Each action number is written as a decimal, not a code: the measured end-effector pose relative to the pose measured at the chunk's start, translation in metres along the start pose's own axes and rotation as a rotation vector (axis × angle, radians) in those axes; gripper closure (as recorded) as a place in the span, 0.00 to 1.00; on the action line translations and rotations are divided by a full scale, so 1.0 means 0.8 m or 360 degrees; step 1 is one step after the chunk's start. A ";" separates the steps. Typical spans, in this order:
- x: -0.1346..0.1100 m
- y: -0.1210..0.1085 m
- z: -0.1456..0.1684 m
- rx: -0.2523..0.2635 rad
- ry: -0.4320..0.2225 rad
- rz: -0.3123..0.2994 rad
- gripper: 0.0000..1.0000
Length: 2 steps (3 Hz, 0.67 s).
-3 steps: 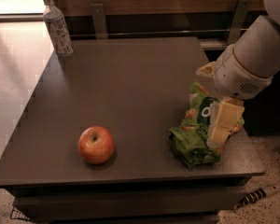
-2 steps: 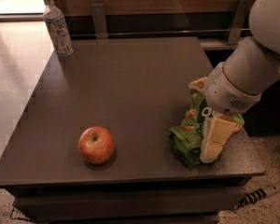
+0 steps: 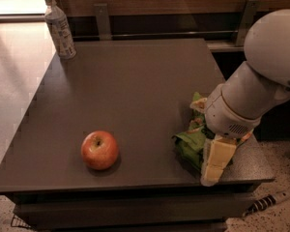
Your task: Move green rice chip bag near blue plastic bottle
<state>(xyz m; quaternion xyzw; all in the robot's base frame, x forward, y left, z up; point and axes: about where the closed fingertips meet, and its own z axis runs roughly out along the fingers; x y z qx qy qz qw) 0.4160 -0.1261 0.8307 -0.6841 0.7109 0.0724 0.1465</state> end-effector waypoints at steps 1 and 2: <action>-0.011 -0.012 0.026 0.0012 0.0015 -0.0008 0.02; -0.010 -0.009 0.021 0.0014 0.0015 -0.0010 0.24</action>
Offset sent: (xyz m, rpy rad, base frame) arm 0.0078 0.0098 -0.0117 -0.0068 -0.0052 0.0020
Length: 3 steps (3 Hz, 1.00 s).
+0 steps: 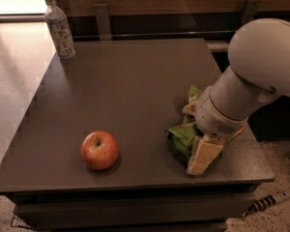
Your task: Move green rice chip bag near blue plastic bottle
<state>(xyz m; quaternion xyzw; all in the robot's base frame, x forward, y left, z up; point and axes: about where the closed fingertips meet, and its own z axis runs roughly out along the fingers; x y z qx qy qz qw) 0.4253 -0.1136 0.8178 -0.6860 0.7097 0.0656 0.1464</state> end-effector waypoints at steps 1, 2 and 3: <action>-0.001 0.001 -0.001 0.0003 0.0002 -0.0003 0.47; -0.002 0.001 -0.003 0.0008 0.0004 -0.0006 0.78; -0.003 0.002 -0.004 0.0010 0.0006 -0.0008 0.99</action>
Offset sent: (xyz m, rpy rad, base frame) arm -0.0005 0.0003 0.0009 -0.0011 -0.0020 0.0007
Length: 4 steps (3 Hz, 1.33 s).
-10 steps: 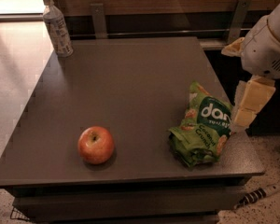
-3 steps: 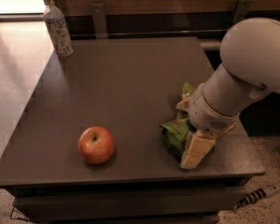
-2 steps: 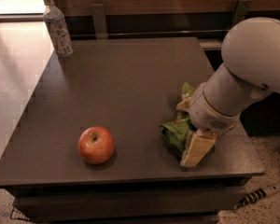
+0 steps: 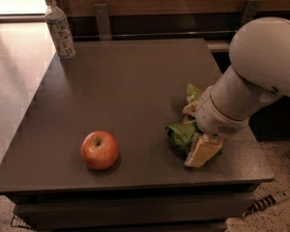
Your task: Move green rice chip bag near blue plastic bottle
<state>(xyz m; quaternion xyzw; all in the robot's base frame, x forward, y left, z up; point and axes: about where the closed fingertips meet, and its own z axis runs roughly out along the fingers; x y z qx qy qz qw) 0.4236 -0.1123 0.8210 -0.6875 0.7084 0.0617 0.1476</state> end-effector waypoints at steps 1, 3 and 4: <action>0.000 0.000 0.000 0.0001 0.0001 -0.0001 1.00; 0.002 -0.012 -0.065 0.0158 0.0130 -0.0040 1.00; 0.001 -0.025 -0.128 0.0320 0.0236 -0.0079 1.00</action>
Offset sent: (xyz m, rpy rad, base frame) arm 0.0080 -0.0040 0.0240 -0.0505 -0.0387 0.0094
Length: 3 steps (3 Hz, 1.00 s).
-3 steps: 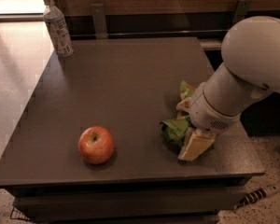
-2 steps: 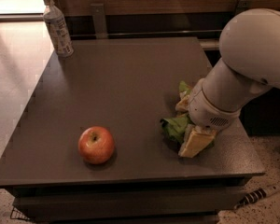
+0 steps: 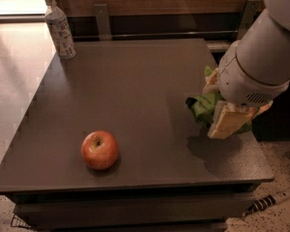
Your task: Move green rice chip bag near blue plastic bottle
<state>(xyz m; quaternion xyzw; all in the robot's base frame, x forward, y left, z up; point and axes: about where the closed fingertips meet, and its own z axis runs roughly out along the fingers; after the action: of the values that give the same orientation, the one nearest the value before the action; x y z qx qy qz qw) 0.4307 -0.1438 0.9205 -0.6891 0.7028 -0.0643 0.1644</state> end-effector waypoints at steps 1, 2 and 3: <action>-0.001 -0.031 -0.050 0.0166 0.0019 -0.0059 1.00; -0.009 -0.084 -0.098 0.0405 -0.0135 -0.0178 1.00; -0.038 -0.131 -0.109 0.0523 -0.0471 -0.0325 1.00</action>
Offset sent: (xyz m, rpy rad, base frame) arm 0.0588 0.0017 0.1282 0.1105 -0.3876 0.1910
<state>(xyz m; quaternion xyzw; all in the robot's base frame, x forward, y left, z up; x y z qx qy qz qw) 0.5021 -0.1300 1.0403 -0.7226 0.5778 -0.0925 0.3681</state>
